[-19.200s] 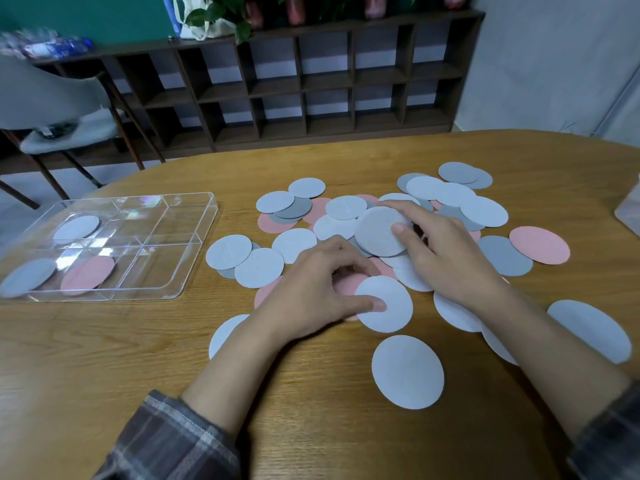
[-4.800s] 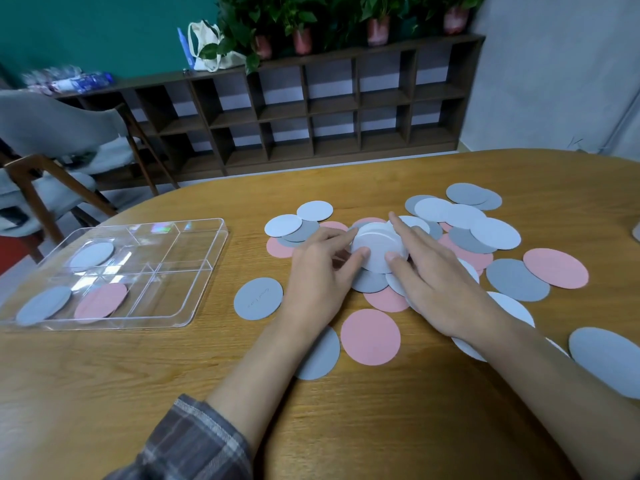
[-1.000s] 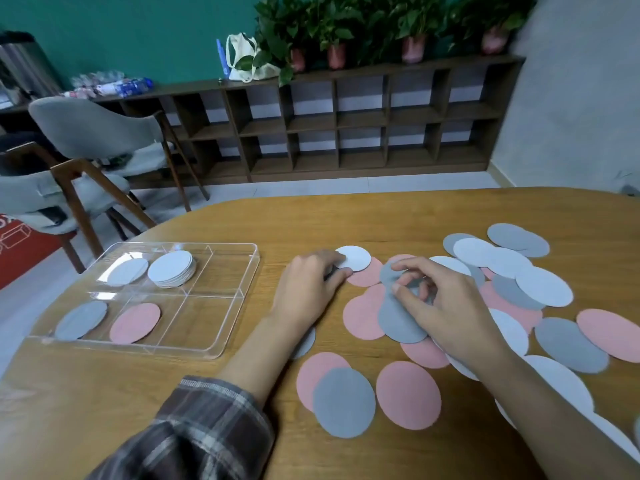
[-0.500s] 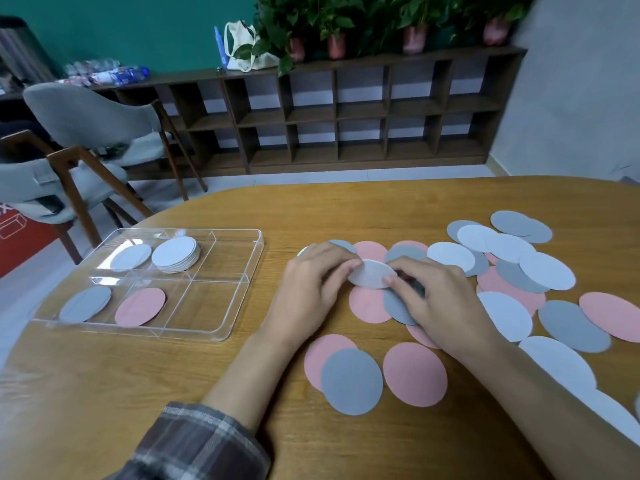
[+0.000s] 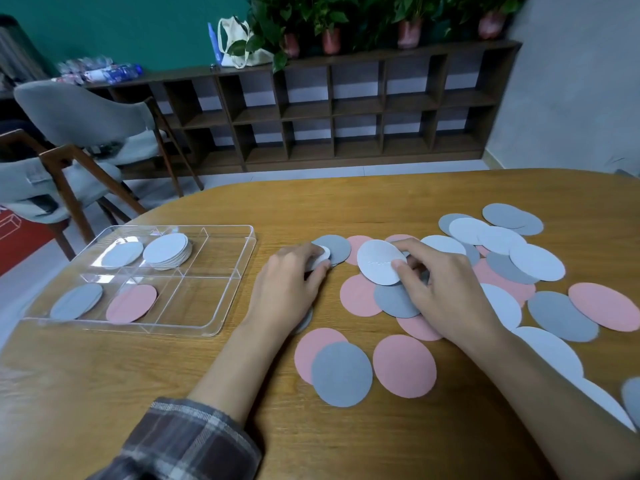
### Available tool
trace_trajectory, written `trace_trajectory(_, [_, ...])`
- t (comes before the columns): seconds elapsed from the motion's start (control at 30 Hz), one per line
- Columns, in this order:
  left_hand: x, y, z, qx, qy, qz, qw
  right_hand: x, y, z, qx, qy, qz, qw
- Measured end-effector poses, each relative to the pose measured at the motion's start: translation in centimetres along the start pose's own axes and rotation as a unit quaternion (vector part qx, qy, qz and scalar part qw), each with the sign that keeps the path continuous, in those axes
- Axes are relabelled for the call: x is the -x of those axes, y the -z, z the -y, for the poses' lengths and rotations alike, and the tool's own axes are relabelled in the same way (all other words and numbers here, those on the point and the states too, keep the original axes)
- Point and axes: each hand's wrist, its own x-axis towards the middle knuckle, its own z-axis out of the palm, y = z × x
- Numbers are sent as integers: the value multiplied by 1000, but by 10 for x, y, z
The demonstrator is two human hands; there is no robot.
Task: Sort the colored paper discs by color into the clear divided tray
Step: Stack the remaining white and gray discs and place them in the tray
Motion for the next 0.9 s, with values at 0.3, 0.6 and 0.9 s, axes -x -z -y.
trace_trajectory(0.3, [4,7,-24,188,-42,-89,977,-1,4,-1,-33,-32,11,999])
trace_trajectory(0.6, [8,-4,-36,252,12,-59,966,0,5,6,-85,-23,62,994])
trace_trajectory(0.9, [13,-7,-47,266,39,-75,960,1,15,9,-144,-6,118,983])
